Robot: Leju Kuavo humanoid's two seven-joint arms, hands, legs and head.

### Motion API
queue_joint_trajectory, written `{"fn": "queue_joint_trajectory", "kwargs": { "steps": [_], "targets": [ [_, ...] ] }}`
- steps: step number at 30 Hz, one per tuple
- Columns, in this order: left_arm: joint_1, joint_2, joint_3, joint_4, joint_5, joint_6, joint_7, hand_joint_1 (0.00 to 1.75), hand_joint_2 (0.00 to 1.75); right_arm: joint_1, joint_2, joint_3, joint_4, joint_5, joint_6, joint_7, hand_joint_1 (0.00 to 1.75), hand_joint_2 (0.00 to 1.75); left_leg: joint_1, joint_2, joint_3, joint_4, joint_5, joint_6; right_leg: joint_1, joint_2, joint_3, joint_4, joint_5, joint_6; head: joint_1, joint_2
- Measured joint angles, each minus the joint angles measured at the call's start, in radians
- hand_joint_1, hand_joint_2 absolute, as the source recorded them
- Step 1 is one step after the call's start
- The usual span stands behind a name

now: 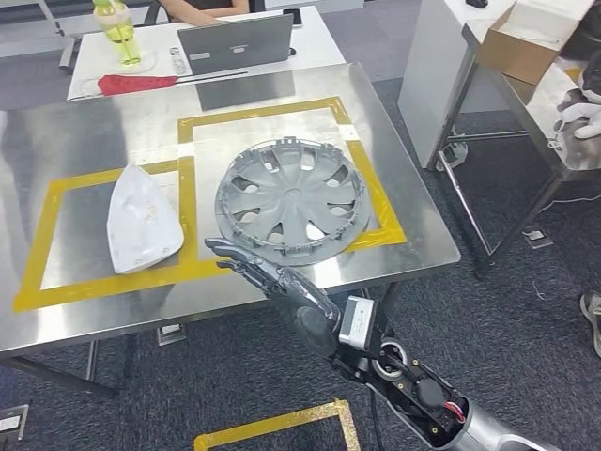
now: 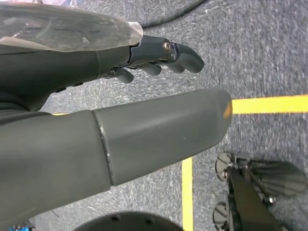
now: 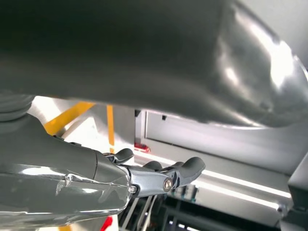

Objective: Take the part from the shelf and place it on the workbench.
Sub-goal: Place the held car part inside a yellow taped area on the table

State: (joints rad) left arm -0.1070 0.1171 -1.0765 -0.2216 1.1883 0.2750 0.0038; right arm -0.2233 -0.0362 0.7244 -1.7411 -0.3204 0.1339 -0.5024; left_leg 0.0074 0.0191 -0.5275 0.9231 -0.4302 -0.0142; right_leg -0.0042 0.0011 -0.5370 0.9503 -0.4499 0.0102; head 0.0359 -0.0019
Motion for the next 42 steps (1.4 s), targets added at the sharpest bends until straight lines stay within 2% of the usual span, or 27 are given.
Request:
{"fn": "queue_joint_trajectory", "kwargs": {
  "steps": [5, 7, 8, 9, 11, 12, 13, 14, 16, 18, 20, 22, 23, 24, 25, 27, 28, 29, 30, 32, 34, 36, 38, 39, 40, 41, 42],
  "targets": [
    [-0.001, 0.000, 0.000, 0.000, -0.002, -0.001, 0.001, 0.00, 0.00, 0.001, 0.000, -0.001, -0.003, 0.001, -0.001, 0.002, 0.00, 0.00, 0.001, 0.001, 0.000, 0.005, -0.005, -0.003, -0.003, 0.002, 0.005, -0.003, 0.003, -0.005, -0.001, 0.000],
    [-0.001, -0.001, 0.000, 0.000, -0.004, -0.004, 0.004, 0.00, 0.00, 0.008, -0.002, -0.008, -0.011, 0.007, -0.006, 0.007, 0.00, 0.00, 0.003, -0.006, -0.087, 0.182, -0.084, -0.008, -0.002, 0.017, 0.012, -0.005, 0.006, -0.014, -0.013, 0.000],
    [-0.001, -0.002, 0.000, 0.000, -0.005, -0.006, 0.006, 0.00, 0.00, 0.012, -0.004, -0.012, -0.014, 0.010, -0.009, 0.010, 0.00, 0.00, 0.003, -0.010, -0.128, 0.258, -0.109, -0.008, 0.000, 0.027, 0.015, -0.006, 0.007, -0.018, -0.019, 0.000],
    [0.000, -0.002, 0.000, 0.000, -0.006, -0.008, 0.007, 0.00, 0.00, 0.016, -0.006, -0.015, -0.017, 0.011, -0.011, 0.013, 0.00, 0.00, 0.002, -0.014, -0.155, 0.301, -0.115, -0.005, 0.003, 0.040, 0.015, -0.005, 0.007, -0.021, -0.025, 0.000],
    [0.000, -0.001, 0.000, 0.000, -0.007, -0.010, 0.007, 0.00, 0.00, 0.018, -0.009, -0.020, -0.023, 0.011, -0.012, 0.013, 0.00, 0.00, -0.001, -0.038, -0.091, 0.147, -0.030, 0.011, 0.004, 0.057, 0.019, -0.006, 0.006, -0.020, -0.026, 0.000],
    [-0.001, 0.000, 0.000, 0.000, -0.008, -0.011, 0.007, 0.00, 0.00, 0.019, -0.010, -0.022, -0.026, 0.011, -0.013, 0.014, 0.00, 0.00, -0.003, -0.051, -0.058, 0.074, 0.000, 0.017, 0.005, 0.065, 0.019, -0.006, 0.005, -0.019, -0.026, 0.000],
    [-0.001, 0.001, 0.000, 0.000, -0.008, -0.011, 0.007, 0.00, 0.00, 0.019, -0.011, -0.023, -0.028, 0.011, -0.013, 0.014, 0.00, 0.00, -0.006, -0.060, -0.037, 0.029, 0.014, 0.021, 0.004, 0.071, 0.018, -0.006, 0.004, -0.017, -0.026, 0.000],
    [-0.002, 0.002, 0.000, 0.000, -0.008, -0.012, 0.007, 0.00, 0.00, 0.020, -0.011, -0.025, -0.030, 0.011, -0.013, 0.014, 0.00, 0.00, -0.008, -0.064, -0.031, 0.012, 0.014, 0.023, 0.003, 0.075, 0.016, -0.006, 0.004, -0.014, -0.027, 0.000],
    [-0.006, 0.002, 0.000, 0.000, -0.009, -0.012, 0.007, 0.00, 0.00, 0.025, -0.014, -0.030, -0.034, 0.012, -0.014, 0.014, 0.00, 0.00, -0.011, -0.052, -0.029, 0.008, 0.015, 0.026, 0.002, 0.086, 0.013, -0.009, 0.004, -0.003, -0.026, 0.000],
    [-0.008, 0.000, 0.000, 0.000, -0.008, -0.012, 0.007, 0.00, 0.00, 0.029, -0.017, -0.036, -0.041, 0.012, -0.014, 0.014, 0.00, 0.00, -0.008, -0.037, -0.023, -0.001, 0.018, 0.034, 0.002, 0.067, 0.007, 0.010, -0.011, 0.008, -0.024, 0.000],
    [-0.007, -0.001, 0.000, 0.000, -0.006, -0.011, 0.008, 0.00, 0.00, 0.030, -0.021, -0.041, -0.045, 0.011, -0.015, 0.014, 0.00, 0.00, -0.006, -0.021, -0.018, -0.008, 0.019, 0.042, 0.004, 0.029, -0.038, 0.113, -0.070, 0.015, -0.017, 0.000],
    [-0.006, -0.001, 0.000, 0.000, -0.004, -0.011, 0.008, 0.00, 0.00, 0.032, -0.027, -0.047, -0.047, 0.011, -0.018, 0.014, 0.00, 0.00, -0.007, -0.006, -0.018, -0.008, 0.018, 0.046, 0.002, 0.012, -0.111, 0.263, -0.139, 0.022, -0.008, 0.000],
    [-0.005, -0.001, 0.000, 0.000, -0.003, -0.010, 0.008, 0.00, 0.00, 0.034, -0.030, -0.050, -0.047, 0.011, -0.019, 0.014, 0.00, 0.00, -0.007, 0.001, -0.018, -0.008, 0.017, 0.046, 0.001, 0.010, -0.135, 0.311, -0.155, 0.024, -0.005, 0.000],
    [-0.005, -0.001, 0.000, 0.000, -0.002, -0.010, 0.008, 0.00, 0.00, 0.035, -0.033, -0.052, -0.047, 0.011, -0.020, 0.014, 0.00, 0.00, -0.007, 0.008, -0.018, -0.007, 0.016, 0.046, 0.000, 0.009, -0.143, 0.326, -0.152, 0.025, -0.002, 0.000],
    [-0.005, -0.002, 0.000, 0.000, -0.002, -0.009, 0.008, 0.00, 0.00, 0.037, -0.035, -0.054, -0.047, 0.011, -0.022, 0.014, 0.00, 0.00, -0.007, 0.014, -0.017, -0.006, 0.015, 0.045, -0.001, 0.007, -0.128, 0.295, -0.129, 0.025, 0.001, 0.000],
    [-0.006, -0.004, 0.000, 0.000, -0.002, -0.009, 0.008, 0.00, 0.00, 0.037, -0.038, -0.059, -0.047, 0.011, -0.022, 0.014, 0.00, 0.00, -0.007, 0.026, -0.015, -0.002, 0.011, 0.041, -0.002, -0.012, -0.050, 0.138, -0.051, 0.023, 0.007, 0.000],
    [-0.006, -0.005, 0.000, 0.000, -0.002, -0.009, 0.008, 0.00, 0.00, 0.038, -0.039, -0.061, -0.048, 0.011, -0.022, 0.014, 0.00, 0.00, -0.009, 0.031, -0.014, 0.001, 0.009, 0.038, 0.000, -0.026, -0.013, 0.063, -0.022, 0.020, 0.009, 0.000],
    [-0.006, -0.005, 0.000, 0.000, -0.002, -0.009, 0.008, 0.00, 0.00, 0.037, -0.039, -0.063, -0.049, 0.011, -0.022, 0.013, 0.00, 0.00, -0.010, 0.035, -0.014, 0.004, 0.007, 0.035, 0.002, -0.035, 0.011, 0.014, -0.005, 0.015, 0.009, 0.000],
    [-0.006, -0.006, 0.000, 0.000, -0.002, -0.008, 0.008, 0.00, 0.00, 0.037, -0.040, -0.065, -0.051, 0.011, -0.022, 0.013, 0.00, 0.00, -0.011, 0.039, -0.013, 0.006, 0.006, 0.031, 0.004, -0.040, 0.020, -0.007, -0.001, 0.010, 0.009, 0.000],
    [-0.006, -0.006, 0.000, 0.000, -0.001, -0.008, 0.008, 0.00, 0.00, 0.037, -0.042, -0.067, -0.052, 0.011, -0.022, 0.013, 0.00, 0.00, -0.010, 0.049, -0.012, 0.007, 0.006, 0.022, 0.006, -0.027, 0.017, -0.010, 0.002, 0.000, 0.005, 0.000],
    [-0.006, -0.007, 0.000, 0.000, -0.001, -0.008, 0.008, 0.00, 0.00, 0.037, -0.043, -0.070, -0.054, 0.011, -0.022, 0.013, 0.00, 0.00, -0.008, 0.043, -0.016, 0.023, -0.010, 0.011, 0.003, -0.013, 0.018, -0.015, 0.008, -0.011, 0.000, 0.000],
    [-0.007, -0.008, 0.000, 0.000, -0.002, -0.008, 0.008, 0.00, 0.00, 0.036, -0.044, -0.072, -0.055, 0.011, -0.022, 0.013, 0.00, 0.00, -0.004, 0.016, -0.056, 0.117, -0.068, 0.001, -0.001, -0.001, 0.018, -0.020, 0.015, -0.019, -0.011, 0.000],
    [-0.005, -0.008, 0.000, 0.000, -0.001, -0.008, 0.009, 0.00, 0.00, 0.038, -0.045, -0.073, -0.055, 0.011, -0.027, 0.013, 0.00, 0.00, -0.001, -0.004, -0.119, 0.259, -0.132, -0.005, -0.001, 0.013, 0.014, -0.019, 0.017, -0.022, -0.020, 0.000],
    [-0.003, -0.008, 0.000, 0.000, -0.001, -0.008, 0.010, 0.00, 0.00, 0.040, -0.046, -0.074, -0.055, 0.012, -0.032, 0.013, 0.00, 0.00, -0.001, -0.007, -0.138, 0.298, -0.141, -0.006, -0.001, 0.022, 0.013, -0.019, 0.017, -0.023, -0.023, 0.000],
    [-0.001, -0.008, 0.000, 0.000, -0.001, -0.008, 0.011, 0.00, 0.00, 0.044, -0.047, -0.077, -0.055, 0.012, -0.039, 0.012, 0.00, 0.00, -0.001, -0.010, -0.140, 0.300, -0.130, -0.006, -0.001, 0.032, 0.013, -0.018, 0.018, -0.023, -0.024, 0.000],
    [0.000, -0.008, 0.000, 0.000, -0.002, -0.007, 0.011, 0.00, 0.00, 0.048, -0.049, -0.082, -0.055, 0.012, -0.046, 0.012, 0.00, 0.00, 0.000, -0.013, -0.121, 0.260, -0.101, -0.004, -0.001, 0.043, 0.014, -0.018, 0.018, -0.023, -0.025, 0.000],
    [0.000, -0.008, 0.000, 0.000, -0.003, -0.007, 0.012, 0.00, 0.00, 0.053, -0.051, -0.089, -0.055, 0.012, -0.053, 0.012, 0.00, 0.00, 0.001, -0.020, -0.089, 0.191, -0.063, -0.001, -0.001, 0.053, 0.015, -0.017, 0.017, -0.022, -0.026, 0.000]
  ]
}}
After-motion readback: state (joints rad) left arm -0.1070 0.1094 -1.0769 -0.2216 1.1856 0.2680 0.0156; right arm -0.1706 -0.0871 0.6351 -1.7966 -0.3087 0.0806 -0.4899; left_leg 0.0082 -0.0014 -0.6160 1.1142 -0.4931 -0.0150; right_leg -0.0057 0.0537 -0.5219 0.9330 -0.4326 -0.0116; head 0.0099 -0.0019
